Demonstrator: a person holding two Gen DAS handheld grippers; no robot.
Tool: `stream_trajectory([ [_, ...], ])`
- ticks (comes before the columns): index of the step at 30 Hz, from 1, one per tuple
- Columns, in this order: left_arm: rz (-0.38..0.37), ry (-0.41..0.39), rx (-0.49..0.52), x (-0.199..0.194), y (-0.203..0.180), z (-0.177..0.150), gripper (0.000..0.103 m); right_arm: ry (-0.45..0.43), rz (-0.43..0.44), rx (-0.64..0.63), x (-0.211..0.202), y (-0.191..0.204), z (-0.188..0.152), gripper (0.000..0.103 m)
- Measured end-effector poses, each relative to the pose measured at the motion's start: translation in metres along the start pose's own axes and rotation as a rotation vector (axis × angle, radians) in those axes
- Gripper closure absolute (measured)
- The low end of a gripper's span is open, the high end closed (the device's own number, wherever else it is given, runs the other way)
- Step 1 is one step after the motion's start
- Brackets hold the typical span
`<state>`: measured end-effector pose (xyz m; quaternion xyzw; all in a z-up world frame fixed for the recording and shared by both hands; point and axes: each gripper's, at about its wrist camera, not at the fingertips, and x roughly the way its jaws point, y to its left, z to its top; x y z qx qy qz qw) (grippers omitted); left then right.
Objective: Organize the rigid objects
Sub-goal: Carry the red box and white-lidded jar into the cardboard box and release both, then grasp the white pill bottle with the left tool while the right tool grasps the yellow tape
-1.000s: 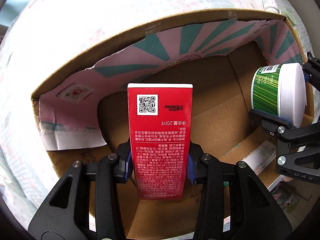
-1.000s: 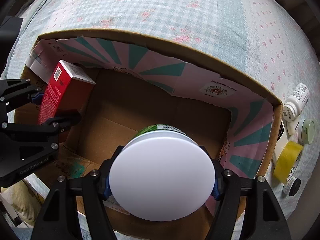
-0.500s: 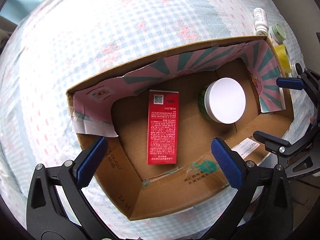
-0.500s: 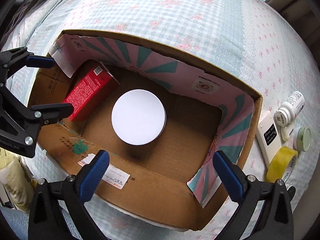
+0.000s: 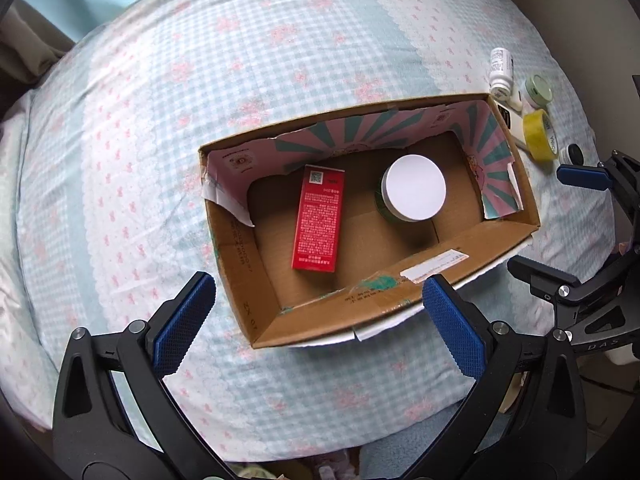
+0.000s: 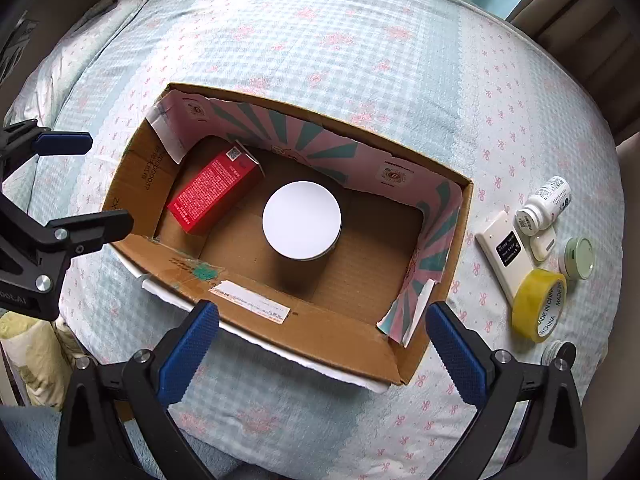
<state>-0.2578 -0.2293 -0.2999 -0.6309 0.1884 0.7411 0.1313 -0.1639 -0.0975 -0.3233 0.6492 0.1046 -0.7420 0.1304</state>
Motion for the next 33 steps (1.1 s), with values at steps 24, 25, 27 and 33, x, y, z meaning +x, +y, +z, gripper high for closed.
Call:
stream_trajectory([
  [24, -0.075, -0.203, 0.09, -0.099, -0.133, 0.079, 0.0, -0.09, -0.092, 0.491, -0.121, -0.163, -0.079, 0.0],
  [25, -0.09, -0.189, 0.093, -0.095, -0.14, 0.087, 0.0, -0.09, -0.076, 0.526, -0.118, -0.173, -0.082, 0.0],
  [27, -0.104, -0.173, 0.119, -0.088, -0.157, 0.103, 0.0, -0.099, -0.026, 0.599, -0.114, -0.193, -0.09, 0.0],
  [33, -0.078, -0.109, 0.236, -0.048, -0.214, 0.155, 0.0, -0.075, 0.043, 0.749, -0.086, -0.241, -0.099, 0.0],
])
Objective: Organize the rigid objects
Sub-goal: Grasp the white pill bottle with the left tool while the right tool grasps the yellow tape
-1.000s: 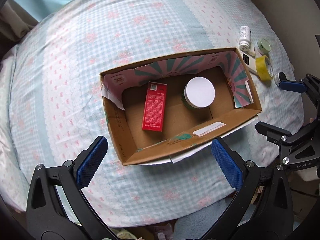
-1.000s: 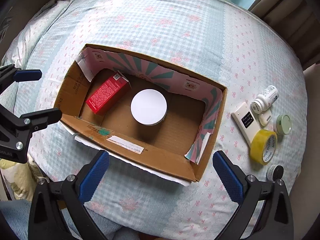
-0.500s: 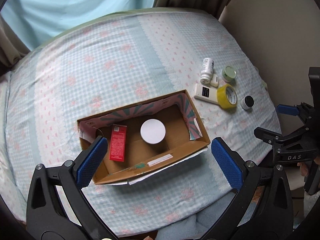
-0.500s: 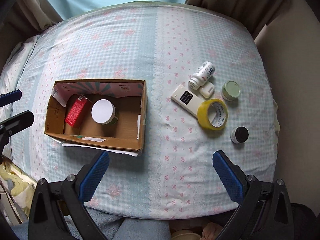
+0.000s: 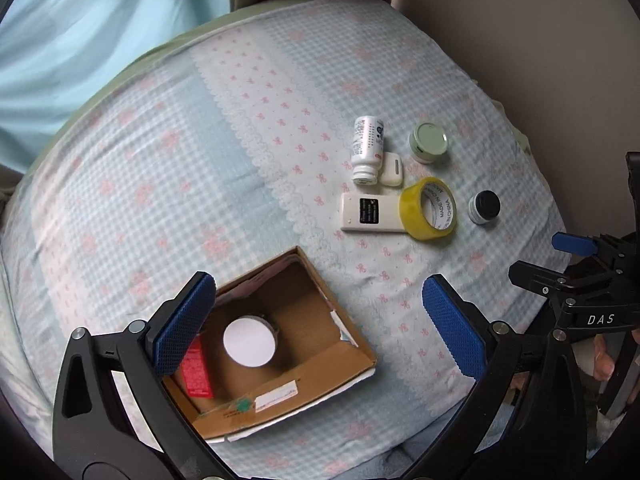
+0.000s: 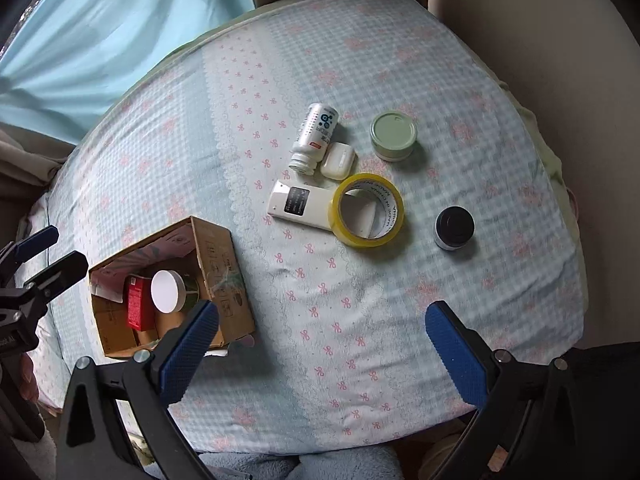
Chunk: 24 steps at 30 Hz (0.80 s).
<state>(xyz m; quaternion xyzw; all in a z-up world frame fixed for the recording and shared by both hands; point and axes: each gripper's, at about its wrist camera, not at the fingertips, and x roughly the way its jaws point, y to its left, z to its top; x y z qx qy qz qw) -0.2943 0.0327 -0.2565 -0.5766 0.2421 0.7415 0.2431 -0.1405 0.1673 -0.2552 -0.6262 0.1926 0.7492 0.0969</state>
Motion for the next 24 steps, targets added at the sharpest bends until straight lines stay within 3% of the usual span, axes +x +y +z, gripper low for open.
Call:
stream_trajectory([
  [13, -0.031, 0.167, 0.094, 0.142, -0.046, 0.113, 0.0, 0.061, 0.168, 0.355, 0.107, -0.063, 0.034, 0.0],
  [24, -0.056, 0.288, 0.062, 0.256, -0.059, 0.173, 0.002, 0.093, 0.218, 0.499, 0.179, -0.083, 0.043, 0.0],
])
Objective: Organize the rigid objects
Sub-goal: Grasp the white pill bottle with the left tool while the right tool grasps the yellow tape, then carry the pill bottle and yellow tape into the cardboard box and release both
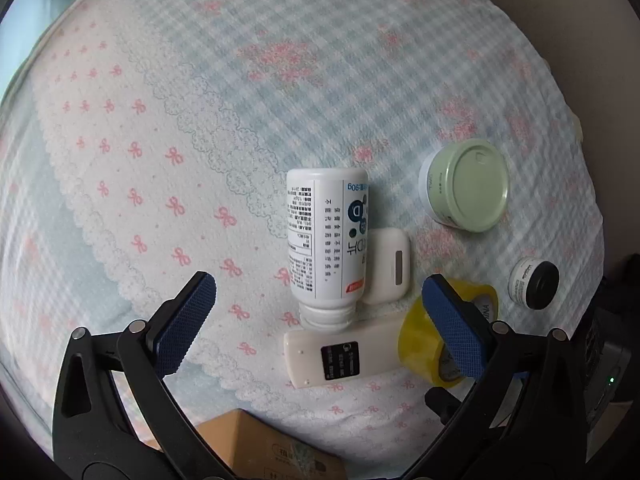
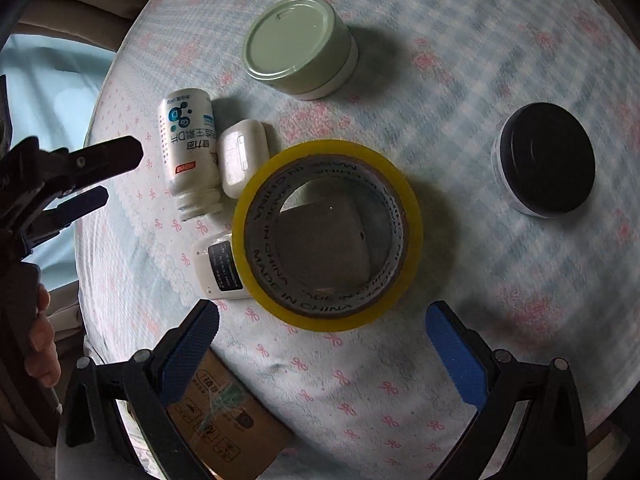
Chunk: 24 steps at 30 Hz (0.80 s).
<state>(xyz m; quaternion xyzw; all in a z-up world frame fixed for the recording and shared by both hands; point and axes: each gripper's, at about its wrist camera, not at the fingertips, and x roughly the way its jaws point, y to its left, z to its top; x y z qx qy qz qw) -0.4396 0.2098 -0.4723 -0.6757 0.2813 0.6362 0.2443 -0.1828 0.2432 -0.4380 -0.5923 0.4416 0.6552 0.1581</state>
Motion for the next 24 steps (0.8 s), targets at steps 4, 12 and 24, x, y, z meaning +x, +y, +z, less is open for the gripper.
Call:
stream_trajectory([
  [4, 0.033, 0.048, 0.02, 0.024, -0.002, 0.017, 0.004, -0.006, 0.0, 0.019, 0.008, -0.004, 0.014, 0.0],
  [12, -0.035, 0.132, -0.065, 0.056, 0.005, 0.025, 0.02, -0.005, 0.018, 0.061, 0.016, -0.003, 0.027, 0.0],
  [24, -0.112, 0.118, -0.092, 0.06, -0.004, 0.038, 0.056, 0.013, -0.002, 0.074, 0.013, -0.004, 0.037, 0.003],
])
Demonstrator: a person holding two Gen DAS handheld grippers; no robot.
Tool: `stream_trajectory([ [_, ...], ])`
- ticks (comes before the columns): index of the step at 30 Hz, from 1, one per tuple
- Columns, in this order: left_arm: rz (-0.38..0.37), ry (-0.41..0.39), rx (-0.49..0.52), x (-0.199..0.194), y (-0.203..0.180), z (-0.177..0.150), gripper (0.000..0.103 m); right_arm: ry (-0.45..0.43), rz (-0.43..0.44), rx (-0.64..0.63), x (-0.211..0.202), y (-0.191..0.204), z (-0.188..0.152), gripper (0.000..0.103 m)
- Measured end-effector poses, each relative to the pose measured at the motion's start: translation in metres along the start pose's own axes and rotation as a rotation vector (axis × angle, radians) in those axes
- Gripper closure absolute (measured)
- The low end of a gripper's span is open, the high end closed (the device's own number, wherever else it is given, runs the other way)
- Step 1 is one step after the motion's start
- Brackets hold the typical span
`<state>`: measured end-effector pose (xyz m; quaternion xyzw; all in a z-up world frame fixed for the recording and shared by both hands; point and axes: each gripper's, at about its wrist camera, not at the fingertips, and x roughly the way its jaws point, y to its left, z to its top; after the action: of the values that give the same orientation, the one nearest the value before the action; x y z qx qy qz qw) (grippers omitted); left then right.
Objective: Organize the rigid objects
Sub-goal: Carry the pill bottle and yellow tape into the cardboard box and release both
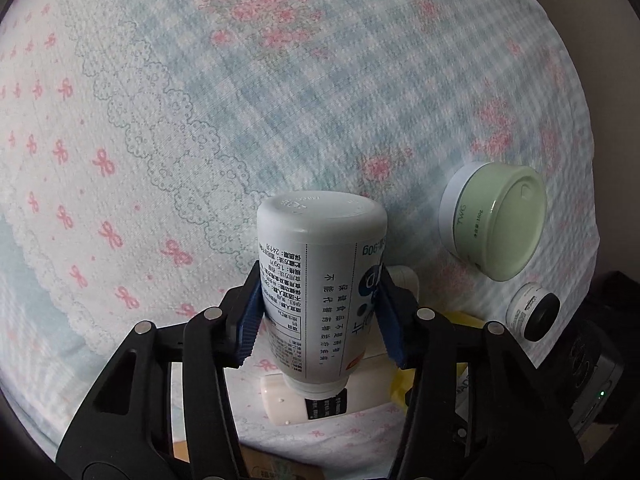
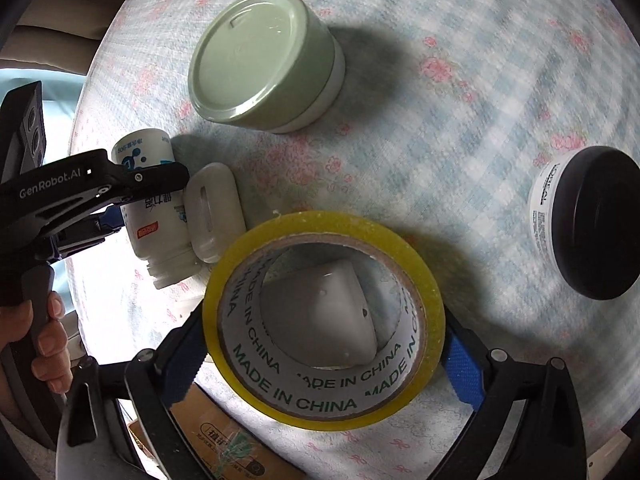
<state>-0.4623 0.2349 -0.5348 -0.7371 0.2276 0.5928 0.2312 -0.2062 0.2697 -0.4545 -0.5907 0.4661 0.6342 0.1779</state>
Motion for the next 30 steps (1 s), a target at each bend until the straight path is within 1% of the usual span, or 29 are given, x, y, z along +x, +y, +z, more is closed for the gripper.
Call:
stream_trajectory([
  [8, -0.011, -0.045, -0.022, -0.013, 0.0, -0.008, 0.056, 0.004, 0.014, 0.005, -0.011, -0.003, 0.002, 0.004],
  [12, -0.008, -0.066, -0.012, -0.024, 0.0, -0.013, 0.056, -0.01, 0.012, 0.014, -0.022, -0.007, 0.001, 0.004],
  [19, -0.031, -0.117, -0.003, -0.051, -0.006, -0.018, 0.056, -0.037, 0.012, -0.002, -0.047, -0.008, -0.001, 0.004],
  [20, -0.032, -0.125, 0.001, -0.055, -0.004, -0.024, 0.056, -0.042, 0.012, -0.006, -0.05, -0.008, -0.001, 0.004],
  [23, -0.046, -0.145, 0.003, -0.066, -0.017, -0.041, 0.056, -0.057, 0.014, -0.019, -0.063, -0.007, -0.004, 0.004],
  [27, -0.062, -0.172, 0.0, -0.083, -0.017, -0.061, 0.056, -0.08, 0.017, -0.039, -0.084, -0.004, -0.01, 0.004],
  [30, -0.071, -0.202, -0.009, -0.108, -0.01, -0.081, 0.056, -0.1, 0.021, -0.063, -0.104, 0.001, -0.017, 0.004],
])
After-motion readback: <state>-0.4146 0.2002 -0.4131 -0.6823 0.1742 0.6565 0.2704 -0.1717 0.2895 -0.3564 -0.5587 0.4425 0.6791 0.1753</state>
